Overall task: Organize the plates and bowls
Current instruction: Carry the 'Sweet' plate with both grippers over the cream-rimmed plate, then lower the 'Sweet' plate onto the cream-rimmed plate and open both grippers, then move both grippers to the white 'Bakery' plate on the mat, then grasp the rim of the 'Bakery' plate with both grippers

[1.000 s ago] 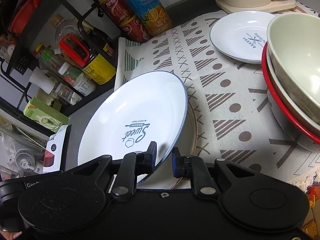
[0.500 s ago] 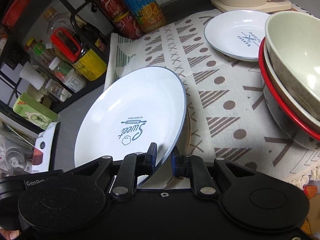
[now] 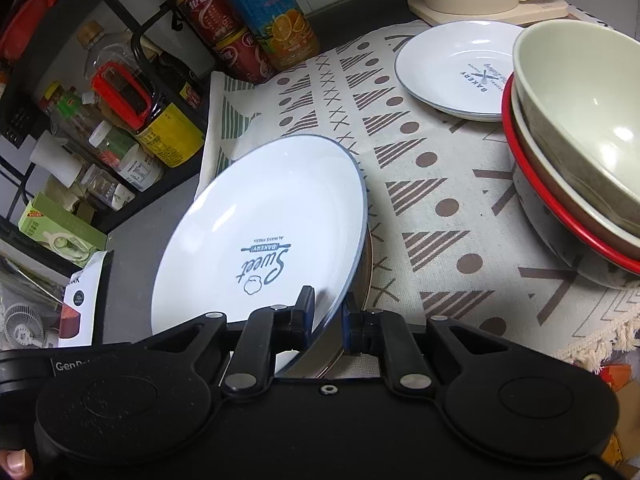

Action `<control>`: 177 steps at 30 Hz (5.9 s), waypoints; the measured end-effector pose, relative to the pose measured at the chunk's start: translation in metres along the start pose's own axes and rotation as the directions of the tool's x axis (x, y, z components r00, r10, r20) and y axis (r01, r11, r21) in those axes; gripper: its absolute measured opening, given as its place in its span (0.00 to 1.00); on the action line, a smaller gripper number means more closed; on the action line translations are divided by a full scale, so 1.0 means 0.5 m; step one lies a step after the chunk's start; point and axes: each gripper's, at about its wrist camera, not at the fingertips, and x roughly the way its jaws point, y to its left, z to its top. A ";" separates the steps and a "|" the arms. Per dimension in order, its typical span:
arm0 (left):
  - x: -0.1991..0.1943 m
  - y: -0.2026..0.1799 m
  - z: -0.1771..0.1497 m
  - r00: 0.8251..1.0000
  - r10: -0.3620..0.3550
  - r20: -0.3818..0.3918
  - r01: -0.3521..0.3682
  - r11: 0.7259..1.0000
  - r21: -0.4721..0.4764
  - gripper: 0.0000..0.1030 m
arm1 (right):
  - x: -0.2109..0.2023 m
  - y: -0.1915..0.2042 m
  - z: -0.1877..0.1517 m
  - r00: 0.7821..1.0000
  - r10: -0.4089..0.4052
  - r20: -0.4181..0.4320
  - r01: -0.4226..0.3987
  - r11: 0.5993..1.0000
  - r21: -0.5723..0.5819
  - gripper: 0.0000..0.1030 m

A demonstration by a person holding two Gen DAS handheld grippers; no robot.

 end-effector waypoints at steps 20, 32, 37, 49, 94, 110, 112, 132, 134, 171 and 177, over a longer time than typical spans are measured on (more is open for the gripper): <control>-0.035 -0.012 0.032 0.986 0.117 0.117 -0.126 0.989 0.075 0.30 | -0.010 -0.018 0.013 0.997 -0.080 0.011 0.080 0.996 -0.026 0.09; 0.010 -0.003 0.056 0.981 0.167 0.094 -0.173 0.982 0.069 0.34 | 0.015 0.004 0.022 0.989 -0.145 -0.008 0.144 0.986 -0.087 0.11; 0.026 0.004 0.061 0.980 0.184 0.081 -0.190 0.980 0.065 0.34 | 0.026 0.007 0.024 0.988 -0.152 -0.013 0.150 0.984 -0.098 0.12; 0.030 0.017 0.078 0.980 0.170 0.101 -0.176 0.983 0.051 0.16 | 0.048 0.007 0.025 0.990 -0.132 -0.042 0.128 0.988 -0.087 0.13; -0.144 -0.248 -0.118 0.947 0.167 0.276 -0.189 0.980 0.056 0.66 | -0.315 -0.166 0.047 0.966 0.033 0.258 0.002 0.991 -0.135 0.92; -0.037 -0.371 -0.044 0.971 0.098 0.219 -0.137 0.976 0.170 0.67 | -0.300 -0.265 0.128 0.952 -0.059 0.301 0.065 0.998 -0.011 0.95; -0.014 -0.393 -0.023 0.974 0.090 0.206 -0.129 0.974 0.186 0.67 | -0.291 -0.276 0.150 0.952 -0.082 0.296 0.085 0.996 0.002 0.95; 0.188 -0.487 0.153 0.994 0.081 0.076 -0.096 0.973 0.209 0.67 | -0.130 -0.352 0.358 0.972 -0.186 0.145 0.172 0.980 0.102 0.91; 0.204 -0.486 0.167 0.994 0.086 0.065 -0.098 0.974 0.204 0.67 | -0.110 -0.357 0.373 0.978 -0.175 0.117 0.161 0.980 0.117 0.89; 0.362 -0.484 0.265 0.994 0.039 -0.099 -0.028 0.993 0.114 0.21 | 0.150 -0.402 0.473 0.955 -0.115 -0.274 0.160 0.976 0.148 0.19; 0.333 -0.466 0.280 0.998 -0.002 -0.065 0.008 0.996 0.092 0.16 | 0.118 -0.412 0.470 0.978 -0.065 -0.201 0.102 0.978 0.182 0.12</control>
